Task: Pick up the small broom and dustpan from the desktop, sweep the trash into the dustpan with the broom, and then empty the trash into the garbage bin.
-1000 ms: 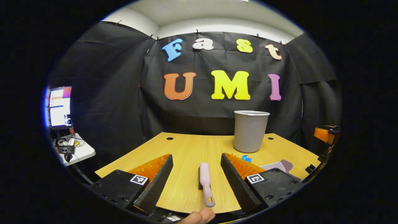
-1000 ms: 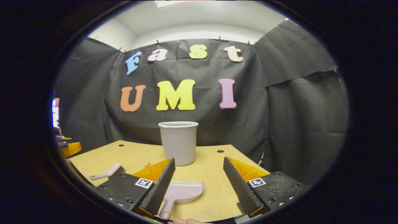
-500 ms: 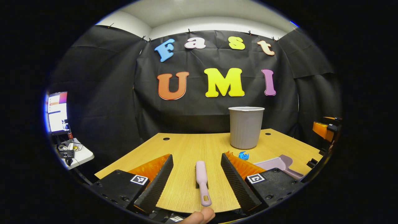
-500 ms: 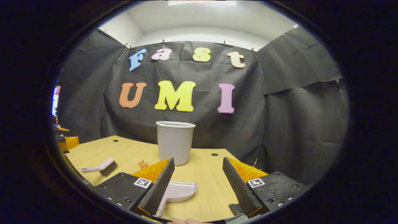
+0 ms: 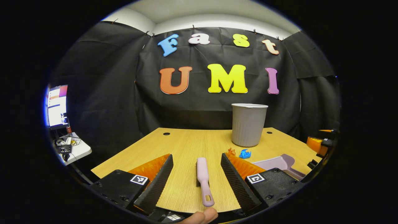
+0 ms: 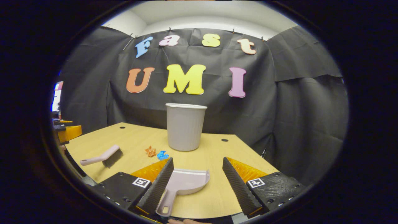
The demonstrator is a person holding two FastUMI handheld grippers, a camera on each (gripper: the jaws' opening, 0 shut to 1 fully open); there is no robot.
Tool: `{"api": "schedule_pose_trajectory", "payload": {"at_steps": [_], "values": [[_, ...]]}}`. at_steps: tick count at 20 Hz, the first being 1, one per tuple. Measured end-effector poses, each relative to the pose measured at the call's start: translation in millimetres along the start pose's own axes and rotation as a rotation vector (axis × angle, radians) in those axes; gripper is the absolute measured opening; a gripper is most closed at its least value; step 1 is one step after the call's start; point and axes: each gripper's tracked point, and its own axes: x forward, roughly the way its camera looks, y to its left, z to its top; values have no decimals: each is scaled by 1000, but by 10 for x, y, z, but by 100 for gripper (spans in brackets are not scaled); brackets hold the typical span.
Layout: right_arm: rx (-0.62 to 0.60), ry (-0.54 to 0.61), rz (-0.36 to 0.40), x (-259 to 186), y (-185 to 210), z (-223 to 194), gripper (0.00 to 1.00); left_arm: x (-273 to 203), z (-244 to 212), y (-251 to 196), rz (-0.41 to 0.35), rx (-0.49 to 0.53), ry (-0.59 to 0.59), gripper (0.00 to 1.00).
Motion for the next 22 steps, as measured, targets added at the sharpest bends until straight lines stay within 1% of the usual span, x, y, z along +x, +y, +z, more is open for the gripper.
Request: {"api": "schedule_pose_trajectory", "payload": {"at_steps": [1,2,4,8,10,11,16,20,22], "values": [[-9,46,2,31,45,-132,98,20,-22,-6,-3,0,5,99],[-13,84,6,69,103,-248,97,42,-55,-12,-8,-1,11,99],[-22,147,28,91,242,-436,97,67,-103,-35,-15,-3,22,99],[6,289,76,111,433,-748,97,78,-133,-75,-29,-6,29,99],[16,366,55,153,418,-895,96,96,-139,-96,-37,-1,29,99],[22,408,44,166,403,-950,98,96,-136,-106,-39,-1,29,99],[74,577,90,198,500,-1112,96,109,-165,-97,-49,-6,38,99],[60,655,64,401,476,-1122,94,162,-148,15,-29,-25,27,99],[46,693,61,459,491,-1160,91,205,-128,58,-27,-41,19,99]]}}
